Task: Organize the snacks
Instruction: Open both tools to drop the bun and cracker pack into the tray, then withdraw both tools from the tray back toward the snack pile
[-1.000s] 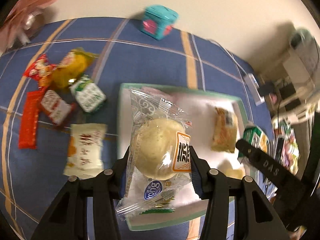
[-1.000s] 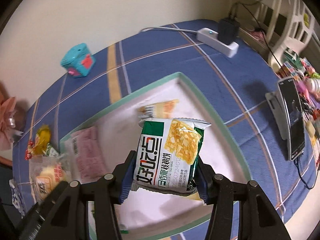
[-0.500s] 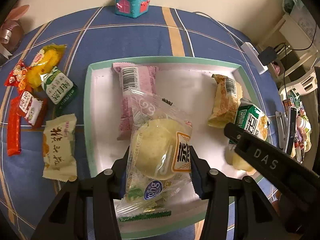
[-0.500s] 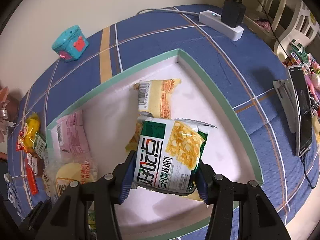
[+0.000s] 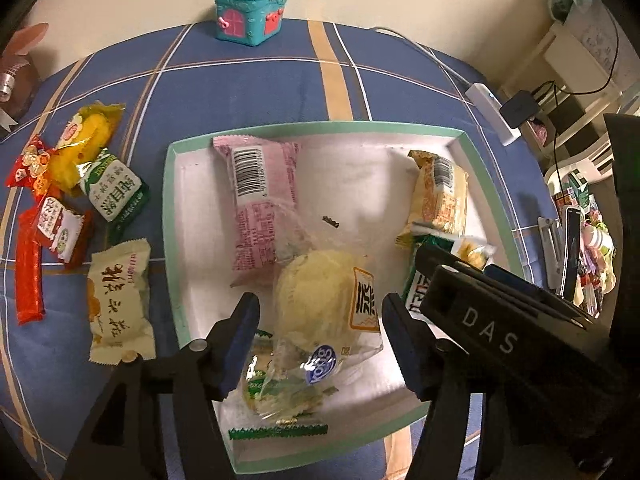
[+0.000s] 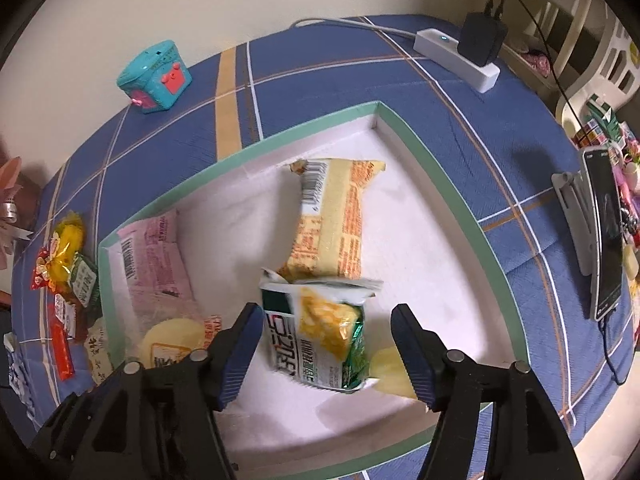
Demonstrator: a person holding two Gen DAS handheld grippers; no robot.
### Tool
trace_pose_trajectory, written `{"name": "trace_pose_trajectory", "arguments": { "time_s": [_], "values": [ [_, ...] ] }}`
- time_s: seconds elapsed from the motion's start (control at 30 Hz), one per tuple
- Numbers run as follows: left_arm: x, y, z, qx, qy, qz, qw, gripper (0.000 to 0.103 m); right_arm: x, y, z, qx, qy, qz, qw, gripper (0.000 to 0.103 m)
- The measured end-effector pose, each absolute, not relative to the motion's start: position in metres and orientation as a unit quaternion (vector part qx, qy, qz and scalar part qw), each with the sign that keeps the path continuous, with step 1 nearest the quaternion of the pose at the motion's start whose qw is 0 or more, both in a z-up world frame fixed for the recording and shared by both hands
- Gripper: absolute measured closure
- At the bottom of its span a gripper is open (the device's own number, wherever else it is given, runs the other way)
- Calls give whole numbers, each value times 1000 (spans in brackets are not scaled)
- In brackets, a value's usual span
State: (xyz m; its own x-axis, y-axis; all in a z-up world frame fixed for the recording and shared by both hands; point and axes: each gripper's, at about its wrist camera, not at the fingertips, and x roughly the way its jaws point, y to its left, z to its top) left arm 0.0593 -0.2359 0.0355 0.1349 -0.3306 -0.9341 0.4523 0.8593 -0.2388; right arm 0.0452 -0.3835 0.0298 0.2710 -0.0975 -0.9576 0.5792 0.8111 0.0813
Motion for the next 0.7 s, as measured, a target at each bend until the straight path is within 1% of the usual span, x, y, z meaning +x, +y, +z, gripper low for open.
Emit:
{"name": "trace_pose_trajectory", "arguments": {
  "time_s": [0.03, 0.07, 0.1, 0.13, 0.47, 0.63, 0.7],
  "values": [
    [60, -235, 38, 50, 604, -260, 752, 35, 45, -383, 32, 212, 561, -220, 769, 31],
    [60, -234, 40, 50, 604, -259, 752, 35, 45, -382, 35, 211, 559, -220, 771, 28],
    [60, -232, 43, 48, 603, -258, 753, 35, 44, -381, 38, 210, 554, -220, 775, 22],
    [61, -231, 44, 46, 604, -258, 753, 35, 44, -381, 40, 208, 552, -221, 777, 21],
    [75, -202, 62, 8, 599, -237, 765, 34, 39, -382, 63, 221, 530, -223, 788, 21],
    [92, -168, 65, -29, 597, -179, 782, 33, 41, -377, 66, 209, 533, -222, 789, 21],
    [98, -154, 65, -32, 591, -153, 791, 29, 43, -373, 63, 206, 539, -220, 787, 21]
  ]
}}
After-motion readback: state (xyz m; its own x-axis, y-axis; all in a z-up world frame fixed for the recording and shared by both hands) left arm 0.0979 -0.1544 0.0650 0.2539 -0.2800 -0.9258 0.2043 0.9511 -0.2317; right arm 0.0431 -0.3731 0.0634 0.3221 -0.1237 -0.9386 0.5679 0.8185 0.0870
